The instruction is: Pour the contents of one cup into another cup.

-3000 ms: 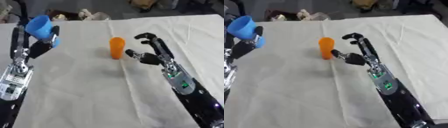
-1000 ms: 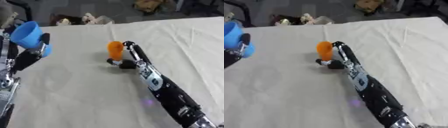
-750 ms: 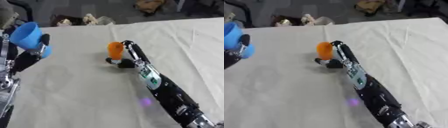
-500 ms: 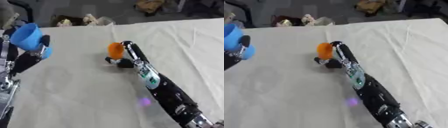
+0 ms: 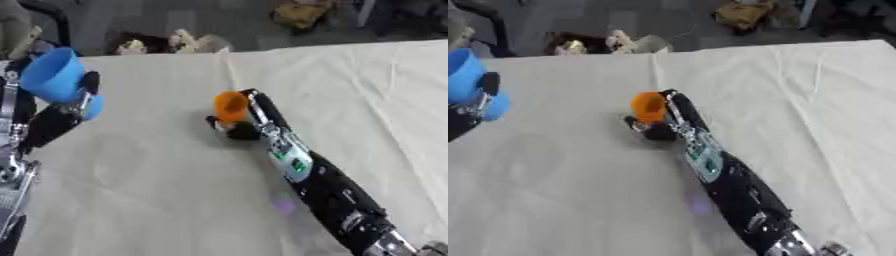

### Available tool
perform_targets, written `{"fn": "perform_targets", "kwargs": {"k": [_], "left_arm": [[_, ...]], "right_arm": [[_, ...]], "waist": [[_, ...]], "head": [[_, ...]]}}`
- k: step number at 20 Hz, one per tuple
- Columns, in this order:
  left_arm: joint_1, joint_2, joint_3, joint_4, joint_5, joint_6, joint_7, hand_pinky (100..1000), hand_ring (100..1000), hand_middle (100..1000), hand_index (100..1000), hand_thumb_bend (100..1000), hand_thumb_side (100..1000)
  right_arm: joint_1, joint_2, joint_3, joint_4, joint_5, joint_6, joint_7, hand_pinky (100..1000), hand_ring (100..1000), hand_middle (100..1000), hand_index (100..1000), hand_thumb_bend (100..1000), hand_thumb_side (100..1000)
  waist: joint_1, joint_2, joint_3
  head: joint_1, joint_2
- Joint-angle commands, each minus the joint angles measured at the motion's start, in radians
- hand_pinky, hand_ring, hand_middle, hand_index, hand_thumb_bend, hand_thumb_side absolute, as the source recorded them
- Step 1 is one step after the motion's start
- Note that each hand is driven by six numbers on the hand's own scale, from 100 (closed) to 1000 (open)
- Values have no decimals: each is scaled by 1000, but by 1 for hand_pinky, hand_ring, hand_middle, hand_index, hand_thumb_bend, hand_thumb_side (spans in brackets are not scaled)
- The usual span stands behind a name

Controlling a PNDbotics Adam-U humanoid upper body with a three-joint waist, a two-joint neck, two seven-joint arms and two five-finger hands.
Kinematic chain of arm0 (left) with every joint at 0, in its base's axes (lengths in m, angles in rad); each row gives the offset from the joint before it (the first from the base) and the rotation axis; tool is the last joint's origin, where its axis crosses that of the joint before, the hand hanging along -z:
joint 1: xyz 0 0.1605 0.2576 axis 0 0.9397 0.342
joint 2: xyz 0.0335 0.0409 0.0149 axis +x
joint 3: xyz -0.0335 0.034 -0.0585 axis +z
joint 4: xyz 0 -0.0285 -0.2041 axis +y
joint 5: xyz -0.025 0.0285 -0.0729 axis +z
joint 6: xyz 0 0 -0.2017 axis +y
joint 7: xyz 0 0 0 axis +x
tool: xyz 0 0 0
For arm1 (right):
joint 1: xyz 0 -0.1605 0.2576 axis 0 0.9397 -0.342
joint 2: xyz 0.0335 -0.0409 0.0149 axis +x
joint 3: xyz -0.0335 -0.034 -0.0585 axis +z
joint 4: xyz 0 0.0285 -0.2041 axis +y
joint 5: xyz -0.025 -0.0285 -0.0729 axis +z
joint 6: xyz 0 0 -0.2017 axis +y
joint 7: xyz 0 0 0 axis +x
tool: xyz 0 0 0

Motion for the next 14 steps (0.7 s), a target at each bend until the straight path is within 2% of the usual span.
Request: {"fn": "perform_targets", "kwargs": {"k": [1,2,3,7,14], "left_arm": [[-17,6,-1,-17,3,-1,-2,554,370,175,570,100,350],[-16,6,-1,-16,3,-1,-1,555,369,175,571,100,351],[-16,6,0,-16,2,-1,-1,555,369,175,570,100,351],[-13,11,4,-16,-1,-1,2,556,370,175,571,100,352],[12,23,6,1,-19,4,0,557,370,172,569,100,348]], "right_arm": [[-19,3,-5,-6,3,5,-13,731,768,358,418,245,348],[-17,3,-6,-7,-2,8,-18,723,753,327,385,124,275],[-15,2,-5,-9,-8,12,-22,721,750,321,378,107,263],[-2,-3,9,-41,-44,24,-19,708,731,288,347,100,163],[19,-42,56,-188,-100,60,35,692,709,273,335,100,114]], "waist": [[3,-16,-2],[3,-16,-4],[3,-16,-6],[3,-20,-19],[0,-32,-47]], "head": [[-1,-10],[0,-10],[0,-10],[4,-9],[12,5]]}}
